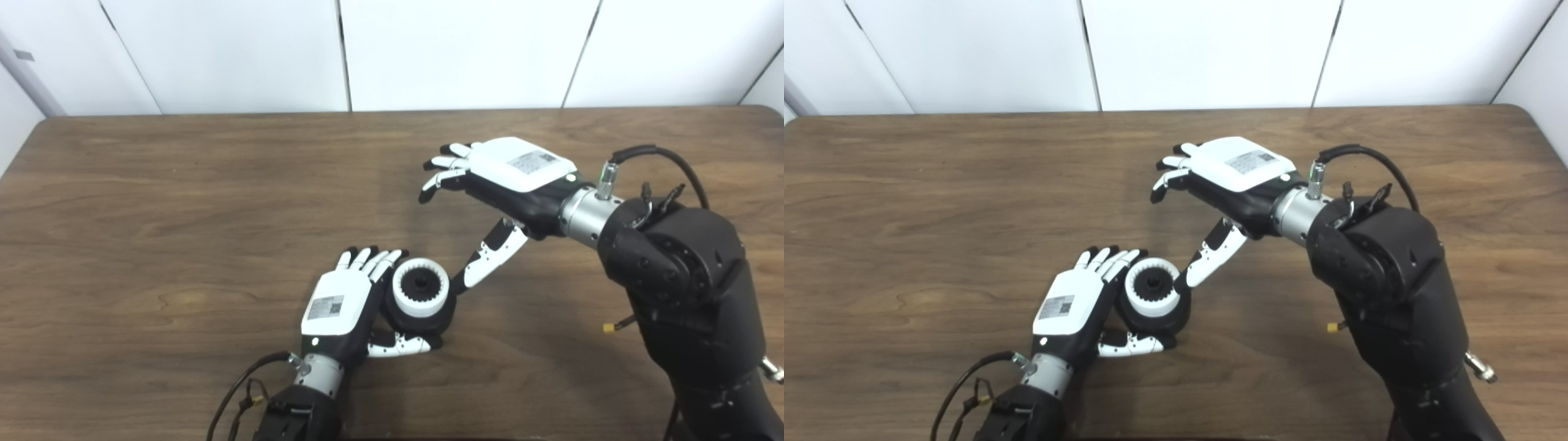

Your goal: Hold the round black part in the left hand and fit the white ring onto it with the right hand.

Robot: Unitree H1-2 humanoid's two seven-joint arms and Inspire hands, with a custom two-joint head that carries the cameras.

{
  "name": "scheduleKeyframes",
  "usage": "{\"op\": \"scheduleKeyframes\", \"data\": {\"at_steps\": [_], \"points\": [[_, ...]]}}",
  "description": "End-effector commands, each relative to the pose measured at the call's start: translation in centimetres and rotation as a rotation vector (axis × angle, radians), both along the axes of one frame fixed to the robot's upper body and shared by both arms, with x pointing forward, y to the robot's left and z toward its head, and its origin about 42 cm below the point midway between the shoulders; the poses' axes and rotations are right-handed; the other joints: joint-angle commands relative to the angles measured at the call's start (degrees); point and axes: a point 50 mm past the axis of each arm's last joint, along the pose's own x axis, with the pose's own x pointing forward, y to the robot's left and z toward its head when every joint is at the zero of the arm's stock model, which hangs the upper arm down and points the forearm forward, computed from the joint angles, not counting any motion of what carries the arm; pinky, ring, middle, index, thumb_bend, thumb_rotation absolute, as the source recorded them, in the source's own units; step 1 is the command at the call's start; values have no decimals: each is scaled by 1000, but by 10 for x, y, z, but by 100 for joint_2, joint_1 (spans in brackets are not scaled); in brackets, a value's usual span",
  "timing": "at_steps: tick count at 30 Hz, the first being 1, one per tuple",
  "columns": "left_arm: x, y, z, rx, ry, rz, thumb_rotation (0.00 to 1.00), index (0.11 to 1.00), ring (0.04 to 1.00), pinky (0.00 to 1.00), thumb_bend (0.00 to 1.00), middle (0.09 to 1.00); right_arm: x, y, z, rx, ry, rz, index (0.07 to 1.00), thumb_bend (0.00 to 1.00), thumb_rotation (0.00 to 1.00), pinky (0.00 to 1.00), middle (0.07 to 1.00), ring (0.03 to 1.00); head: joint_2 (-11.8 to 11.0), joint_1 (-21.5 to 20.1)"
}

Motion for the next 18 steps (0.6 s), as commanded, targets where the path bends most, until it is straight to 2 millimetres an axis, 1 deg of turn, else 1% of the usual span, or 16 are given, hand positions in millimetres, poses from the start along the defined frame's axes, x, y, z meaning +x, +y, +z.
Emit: {"op": "scheduleKeyframes", "data": {"at_steps": [1, 3, 7, 11, 15, 18], "points": [[4, 11, -5, 46, 68, 64, 577, 952, 957, 1000, 979, 929, 5, 2, 19, 40, -82, -10, 777, 933, 500, 1000, 941, 1000, 1, 28], [7, 14, -4, 56, 59, 74, 571, 967, 959, 1000, 996, 939, 7, 3, 19, 45, -82, -14, 776, 913, 496, 1000, 941, 1000, -4, 63], [14, 21, -2, 56, 51, 80, 572, 998, 967, 1000, 1000, 958, 10, 3, 19, 54, -82, -17, 772, 909, 490, 1000, 939, 1000, -8, 62], [18, 26, 1, 45, 64, 76, 562, 1000, 986, 1000, 1000, 973, 12, 3, 19, 53, -84, -21, 771, 914, 497, 1000, 936, 1000, -49, 52], [21, 32, 2, 28, 67, 77, 559, 1000, 995, 1000, 1000, 990, 14, 2, 20, 55, -86, -25, 768, 927, 500, 1000, 937, 1000, -43, 92], [22, 36, 5, 25, 73, 79, 533, 1000, 1000, 1000, 1000, 997, 16, 1, 20, 58, -91, -26, 769, 942, 506, 1000, 935, 1000, -53, 152]]}}
